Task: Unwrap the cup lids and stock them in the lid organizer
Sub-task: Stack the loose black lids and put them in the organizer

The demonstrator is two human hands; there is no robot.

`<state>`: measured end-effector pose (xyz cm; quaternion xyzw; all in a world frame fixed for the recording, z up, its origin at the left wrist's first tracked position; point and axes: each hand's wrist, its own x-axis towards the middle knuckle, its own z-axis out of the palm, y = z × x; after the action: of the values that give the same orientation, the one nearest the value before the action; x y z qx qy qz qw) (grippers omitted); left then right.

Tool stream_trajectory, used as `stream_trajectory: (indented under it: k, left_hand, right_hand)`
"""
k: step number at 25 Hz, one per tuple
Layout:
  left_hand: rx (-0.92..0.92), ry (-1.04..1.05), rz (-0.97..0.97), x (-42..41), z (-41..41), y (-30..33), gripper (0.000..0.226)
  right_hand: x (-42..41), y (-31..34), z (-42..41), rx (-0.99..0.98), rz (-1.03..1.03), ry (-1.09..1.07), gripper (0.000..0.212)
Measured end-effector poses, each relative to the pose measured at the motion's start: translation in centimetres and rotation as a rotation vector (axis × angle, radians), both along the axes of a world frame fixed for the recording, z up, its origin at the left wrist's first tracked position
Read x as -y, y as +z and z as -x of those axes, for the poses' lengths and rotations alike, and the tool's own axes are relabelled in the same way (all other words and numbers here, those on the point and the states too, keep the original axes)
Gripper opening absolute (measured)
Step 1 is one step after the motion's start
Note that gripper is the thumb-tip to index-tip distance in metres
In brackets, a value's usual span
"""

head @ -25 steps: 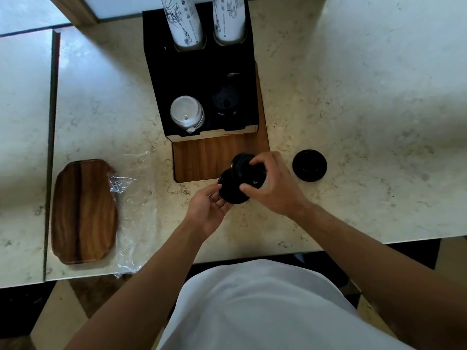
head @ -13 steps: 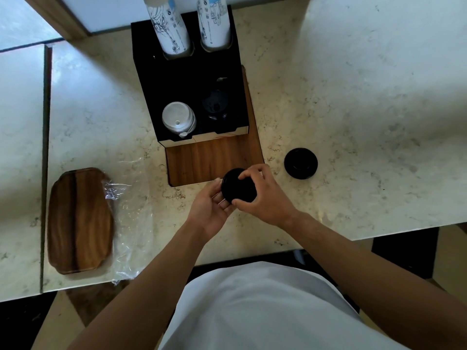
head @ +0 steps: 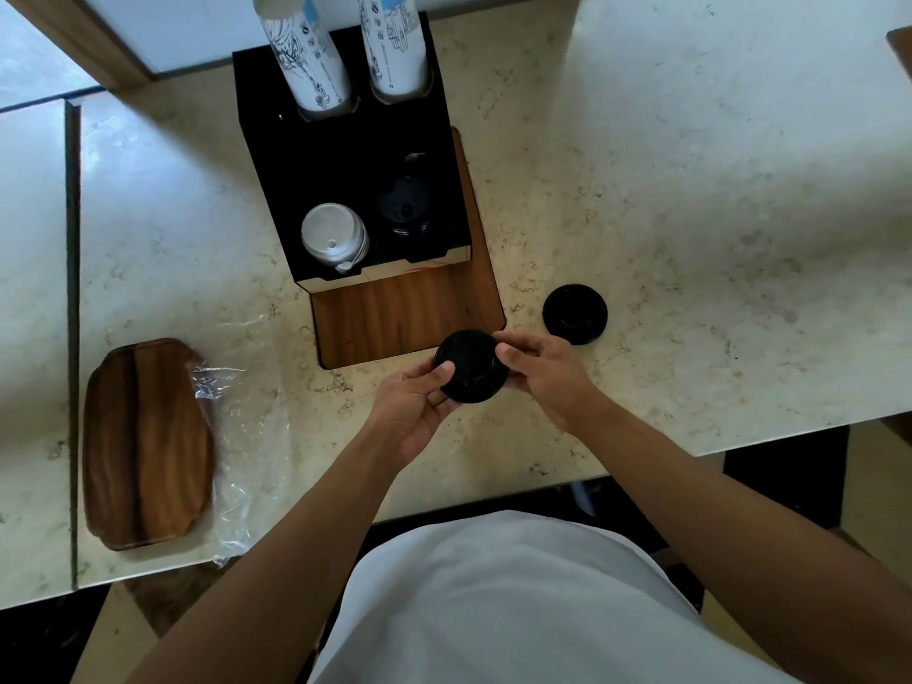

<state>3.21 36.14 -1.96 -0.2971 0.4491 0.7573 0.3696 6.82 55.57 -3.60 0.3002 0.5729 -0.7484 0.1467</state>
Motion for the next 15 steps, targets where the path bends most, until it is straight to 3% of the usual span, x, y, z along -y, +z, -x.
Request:
stream_trajectory:
  k: [5,6,8,10,15]
  left_hand:
    - [0.002,-0.027,0.012,-0.2,0.2,0.3,0.031]
    - [0.000,-0.039,0.025,-0.1,0.3,0.3,0.032]
    - [-0.006,-0.060,0.050,0.1,0.6,0.4,0.035]
    - [-0.001,-0.061,0.059,0.4,0.7,0.4,0.036]
    - [0.040,-0.042,0.041,0.7,0.5,0.2,0.038]
  right_hand:
    - [-1.0,0.3,0.3,-0.009,-0.092,0.082,0.022]
    - [-1.9,0.3,0.6,-0.015,-0.224,0.137,0.022]
    - [-4.3,-0.1,1.3,-0.037,-0.698,0.201,0.020]
    - [-6.7,-0.5,1.6,-0.062,-1.036,0.162,0.012]
    - [-8.7,-1.8,1.4,-0.023,-1.274,0.305,0.052]
